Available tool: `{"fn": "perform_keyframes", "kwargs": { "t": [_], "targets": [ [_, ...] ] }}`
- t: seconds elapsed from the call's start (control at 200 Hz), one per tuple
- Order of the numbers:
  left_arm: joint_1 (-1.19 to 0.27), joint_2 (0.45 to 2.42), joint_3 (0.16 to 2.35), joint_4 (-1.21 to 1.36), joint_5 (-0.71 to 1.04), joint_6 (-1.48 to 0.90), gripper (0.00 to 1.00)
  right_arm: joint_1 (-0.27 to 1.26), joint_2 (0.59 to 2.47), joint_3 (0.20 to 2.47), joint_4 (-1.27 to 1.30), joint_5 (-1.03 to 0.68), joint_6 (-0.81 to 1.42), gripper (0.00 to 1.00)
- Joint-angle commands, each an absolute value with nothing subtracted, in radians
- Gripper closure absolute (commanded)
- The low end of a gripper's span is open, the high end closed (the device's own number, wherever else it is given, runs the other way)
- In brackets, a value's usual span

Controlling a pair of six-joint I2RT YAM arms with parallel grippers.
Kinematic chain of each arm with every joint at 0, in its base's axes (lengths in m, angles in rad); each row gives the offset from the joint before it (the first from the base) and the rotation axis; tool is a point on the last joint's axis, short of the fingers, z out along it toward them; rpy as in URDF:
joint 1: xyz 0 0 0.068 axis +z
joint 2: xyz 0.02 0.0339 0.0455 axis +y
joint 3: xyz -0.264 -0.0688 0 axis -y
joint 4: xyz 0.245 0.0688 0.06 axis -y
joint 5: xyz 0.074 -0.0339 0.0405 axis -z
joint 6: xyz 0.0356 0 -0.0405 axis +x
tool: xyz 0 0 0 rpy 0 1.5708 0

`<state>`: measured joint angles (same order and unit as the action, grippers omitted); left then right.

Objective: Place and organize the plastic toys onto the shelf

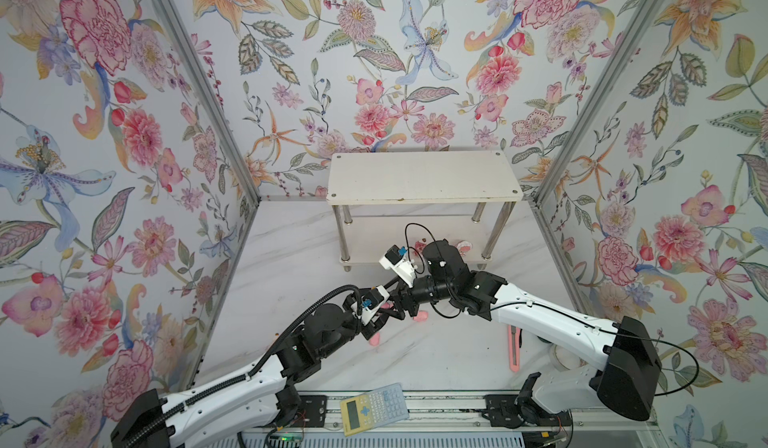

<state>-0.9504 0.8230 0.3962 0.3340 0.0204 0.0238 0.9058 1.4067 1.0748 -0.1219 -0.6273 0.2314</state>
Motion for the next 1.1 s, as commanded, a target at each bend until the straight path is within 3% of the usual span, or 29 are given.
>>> {"fn": "perform_keyframes", "kwargs": {
  "t": [0.0,0.095,0.28,0.43,0.525,0.666,0.931,1.096],
  "targets": [
    [-0.967,0.832,0.444,0.361,0.081,0.043,0.78,0.917,1.423,1.102,-0.136,-0.691,0.224,0.32],
    [-0.97,0.845,0.459,0.361,0.108,0.046,0.78,0.919,1.446,1.107,-0.135,-0.701,0.229,0.39],
    [-0.976,0.862,0.475,0.347,0.102,0.056,0.74,0.914,1.465,1.097,-0.106,-0.722,0.246,0.75],
    [-0.974,0.849,0.462,0.367,0.07,0.05,0.49,0.902,1.45,1.067,-0.044,-0.753,0.275,0.92],
    [-0.974,0.827,0.448,0.39,0.047,0.04,0.26,0.889,1.441,1.038,0.014,-0.789,0.3,0.95],
    [-0.974,0.784,0.419,0.428,0.01,0.026,0.13,0.866,1.437,0.987,0.126,-0.828,0.356,0.97],
    [-0.972,0.753,0.351,0.425,-0.143,-0.01,0.17,0.826,1.425,0.904,0.153,-0.751,0.368,0.97],
    [-0.883,0.7,0.291,0.411,-0.386,-0.154,0.36,0.83,1.375,0.826,0.074,-0.578,0.313,0.97]
  ]
}}
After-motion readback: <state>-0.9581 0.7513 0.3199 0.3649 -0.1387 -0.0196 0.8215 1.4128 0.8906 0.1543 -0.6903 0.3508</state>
